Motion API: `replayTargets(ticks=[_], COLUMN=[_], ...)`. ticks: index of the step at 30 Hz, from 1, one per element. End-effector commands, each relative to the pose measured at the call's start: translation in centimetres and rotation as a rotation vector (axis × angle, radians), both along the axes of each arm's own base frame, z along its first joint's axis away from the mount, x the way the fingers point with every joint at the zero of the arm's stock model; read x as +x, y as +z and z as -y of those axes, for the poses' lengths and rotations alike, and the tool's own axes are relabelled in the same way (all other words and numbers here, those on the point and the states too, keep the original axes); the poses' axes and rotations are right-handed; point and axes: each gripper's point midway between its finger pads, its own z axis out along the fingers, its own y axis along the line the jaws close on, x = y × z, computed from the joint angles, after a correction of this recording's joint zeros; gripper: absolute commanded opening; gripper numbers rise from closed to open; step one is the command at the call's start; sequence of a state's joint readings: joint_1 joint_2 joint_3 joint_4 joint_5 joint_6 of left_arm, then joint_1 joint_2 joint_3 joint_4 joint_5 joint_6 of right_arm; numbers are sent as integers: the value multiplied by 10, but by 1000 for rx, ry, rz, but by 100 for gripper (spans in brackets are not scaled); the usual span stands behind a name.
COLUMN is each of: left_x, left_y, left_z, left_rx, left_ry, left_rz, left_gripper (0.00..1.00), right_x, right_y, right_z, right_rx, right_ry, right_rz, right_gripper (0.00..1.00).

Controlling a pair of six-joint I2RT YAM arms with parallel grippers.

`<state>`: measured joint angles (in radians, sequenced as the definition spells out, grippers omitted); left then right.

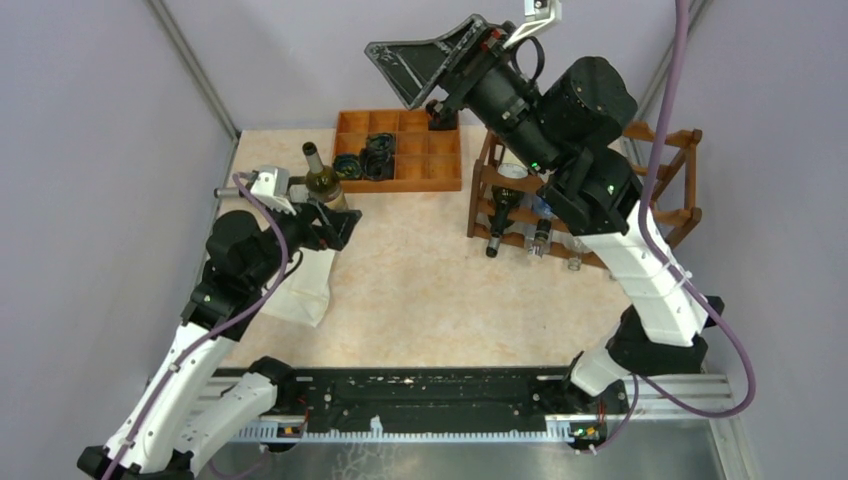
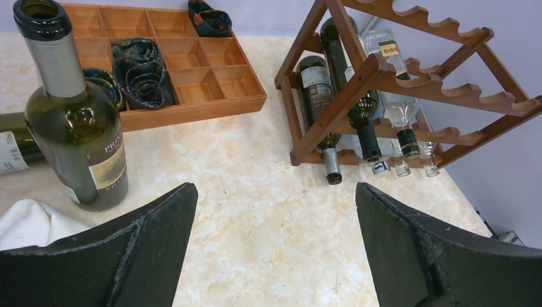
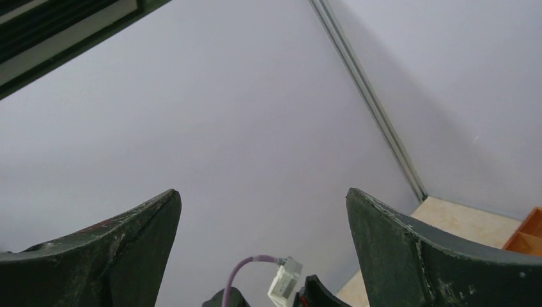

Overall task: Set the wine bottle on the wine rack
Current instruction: Pick up the wine bottle from the center of the board.

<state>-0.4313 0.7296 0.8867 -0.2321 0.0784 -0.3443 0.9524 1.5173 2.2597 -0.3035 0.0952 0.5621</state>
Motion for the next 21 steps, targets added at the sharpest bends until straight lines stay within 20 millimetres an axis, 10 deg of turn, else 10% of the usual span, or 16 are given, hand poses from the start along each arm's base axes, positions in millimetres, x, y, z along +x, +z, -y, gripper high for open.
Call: replayTargets(ticks=[1,8,15,21], left_x=[3,9,34,52], left_y=[8,14,28,18], left_z=[1,-13,-24,-38], left_rx=[-15,52,131,85], left_ry=[0,67,128,135], left_rz=[25,56,100,39], left_gripper=[99,99,98,98], right_x=[-8,4,25,17], right_y=[31,-14,-162,-246], right_z=[6,-4,29,73], right_rx=[74,-114,-619,-686], right_ry=[29,-34,-216,-188], right_rz=[48,114,163,61], right_gripper=[98,99,99,98])
